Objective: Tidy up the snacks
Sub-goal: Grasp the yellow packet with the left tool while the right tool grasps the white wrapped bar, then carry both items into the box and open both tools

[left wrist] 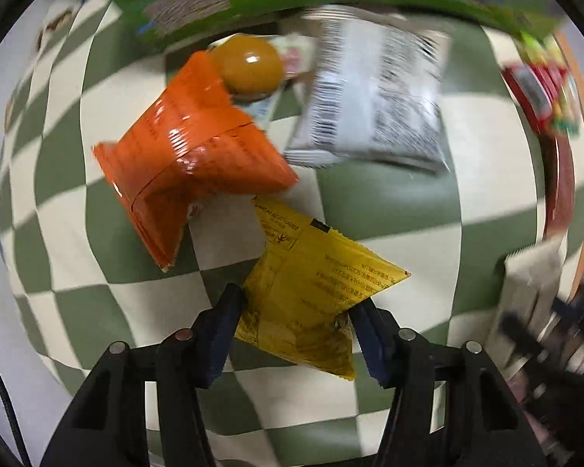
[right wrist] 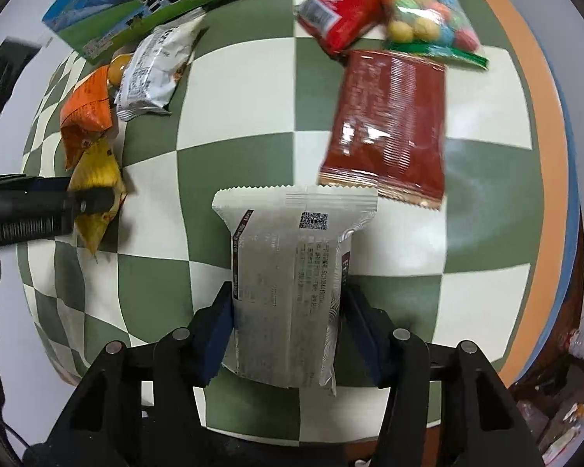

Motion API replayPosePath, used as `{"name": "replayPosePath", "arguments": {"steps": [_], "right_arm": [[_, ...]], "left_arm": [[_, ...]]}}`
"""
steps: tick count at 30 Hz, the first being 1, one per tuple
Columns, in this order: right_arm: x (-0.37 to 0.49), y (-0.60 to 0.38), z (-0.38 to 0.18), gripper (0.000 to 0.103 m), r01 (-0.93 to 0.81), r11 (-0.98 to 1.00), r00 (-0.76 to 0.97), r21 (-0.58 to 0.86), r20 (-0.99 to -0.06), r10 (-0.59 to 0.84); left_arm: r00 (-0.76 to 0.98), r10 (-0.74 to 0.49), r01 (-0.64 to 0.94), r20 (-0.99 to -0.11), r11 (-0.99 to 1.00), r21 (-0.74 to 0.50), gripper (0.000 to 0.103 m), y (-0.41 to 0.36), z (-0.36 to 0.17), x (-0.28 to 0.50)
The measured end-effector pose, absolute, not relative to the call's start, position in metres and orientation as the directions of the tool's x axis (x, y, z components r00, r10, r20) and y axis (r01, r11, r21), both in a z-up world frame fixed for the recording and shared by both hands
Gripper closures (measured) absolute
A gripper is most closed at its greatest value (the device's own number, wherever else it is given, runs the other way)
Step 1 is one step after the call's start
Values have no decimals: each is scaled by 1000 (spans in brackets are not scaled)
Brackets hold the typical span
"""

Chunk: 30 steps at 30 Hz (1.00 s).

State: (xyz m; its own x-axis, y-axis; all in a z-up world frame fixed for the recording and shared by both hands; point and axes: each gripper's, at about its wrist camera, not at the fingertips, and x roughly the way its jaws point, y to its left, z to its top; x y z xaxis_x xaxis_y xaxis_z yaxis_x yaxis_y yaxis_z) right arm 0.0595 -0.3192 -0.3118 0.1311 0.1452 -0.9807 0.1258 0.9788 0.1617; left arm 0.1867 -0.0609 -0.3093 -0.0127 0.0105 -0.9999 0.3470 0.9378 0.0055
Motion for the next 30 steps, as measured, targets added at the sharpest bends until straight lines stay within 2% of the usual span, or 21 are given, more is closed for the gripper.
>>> {"name": "replayPosePath", "arguments": {"steps": [4, 7, 10, 15, 22, 27, 30], "right_arm": [[68, -304, -322, 43, 120, 983, 106, 139, -986, 126], [74, -300, -328, 43, 133, 980, 94, 146, -987, 134], [73, -313, -318, 46, 152, 970, 122, 189, -978, 171], [65, -330, -292, 46, 187, 940, 163, 285, -953, 257], [97, -342, -216, 46, 145, 899, 275, 414, -889, 365], [147, -355, -152, 46, 83, 884, 390, 461, -831, 397], [196, -349, -123, 46, 50, 893, 438, 447, -814, 382]], "left_arm": [[-45, -19, 285, -999, 958, -31, 46, -32, -320, 199], [-22, -27, 241, -999, 970, -31, 49, -13, -328, 190], [14, -33, 226, -999, 974, -29, 57, -14, -315, 169], [48, -83, 221, -995, 973, -70, 57, -22, -289, 132], [139, -221, 189, -965, 963, -193, 57, -24, -208, 138], [239, -287, 194, -928, 950, -244, 57, -40, -136, 208], [287, -272, 198, -918, 955, -221, 57, -60, -114, 256]]}}
